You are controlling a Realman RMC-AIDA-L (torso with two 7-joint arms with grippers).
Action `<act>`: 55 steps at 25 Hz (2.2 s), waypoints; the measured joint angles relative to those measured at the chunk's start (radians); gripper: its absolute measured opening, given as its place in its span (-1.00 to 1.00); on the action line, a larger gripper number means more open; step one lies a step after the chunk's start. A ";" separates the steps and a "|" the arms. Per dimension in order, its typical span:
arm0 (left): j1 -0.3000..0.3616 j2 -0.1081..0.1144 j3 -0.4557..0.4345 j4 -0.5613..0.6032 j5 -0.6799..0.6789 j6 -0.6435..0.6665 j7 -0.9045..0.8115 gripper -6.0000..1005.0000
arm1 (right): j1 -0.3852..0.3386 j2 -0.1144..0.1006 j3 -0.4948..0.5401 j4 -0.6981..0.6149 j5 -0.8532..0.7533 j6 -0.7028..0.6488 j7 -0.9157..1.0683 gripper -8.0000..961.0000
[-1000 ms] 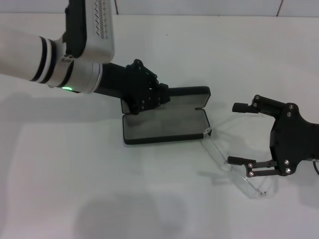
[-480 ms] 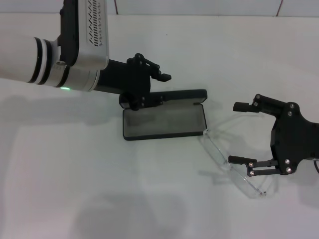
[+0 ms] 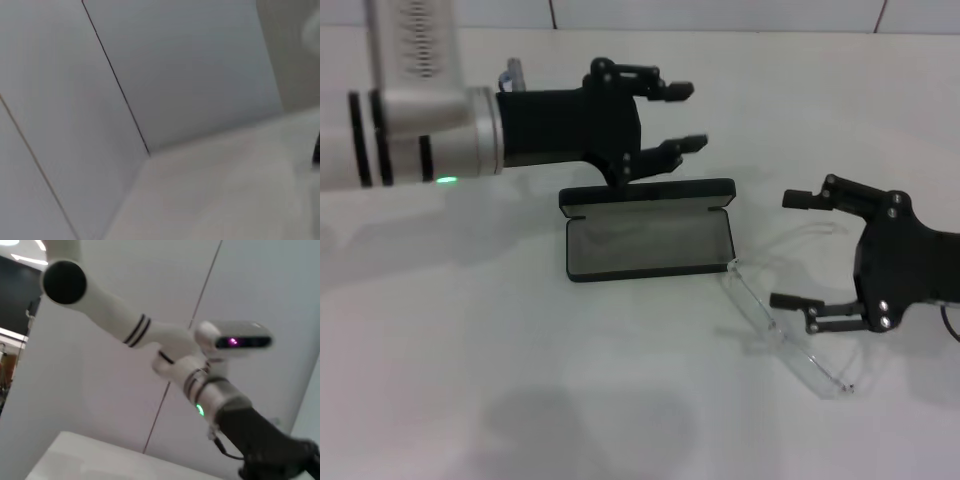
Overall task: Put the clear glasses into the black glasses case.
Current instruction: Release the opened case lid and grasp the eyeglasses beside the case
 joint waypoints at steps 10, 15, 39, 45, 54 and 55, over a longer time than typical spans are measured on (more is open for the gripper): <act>0.103 -0.002 -0.001 -0.325 -0.441 0.135 0.206 0.00 | 0.016 -0.021 -0.003 -0.211 -0.094 0.020 0.431 0.75; 0.121 -0.004 0.003 -0.439 -0.560 0.162 0.268 0.04 | 0.019 0.005 -0.013 -0.468 -0.304 0.018 0.796 0.75; 0.111 -0.005 0.012 -0.526 -0.554 0.158 0.401 0.07 | 0.224 0.016 -0.389 -0.801 -0.864 0.063 1.895 0.71; 0.110 -0.004 0.011 -0.523 -0.550 0.158 0.407 0.07 | 0.227 0.017 -0.423 -0.748 -0.865 0.134 1.896 0.70; 0.112 0.000 0.011 -0.518 -0.550 0.157 0.429 0.06 | 0.291 0.022 -0.499 -0.634 -0.862 0.216 1.897 0.67; 0.112 0.000 0.011 -0.518 -0.550 0.156 0.430 0.06 | 0.302 0.022 -0.507 -0.616 -0.859 0.222 1.898 0.67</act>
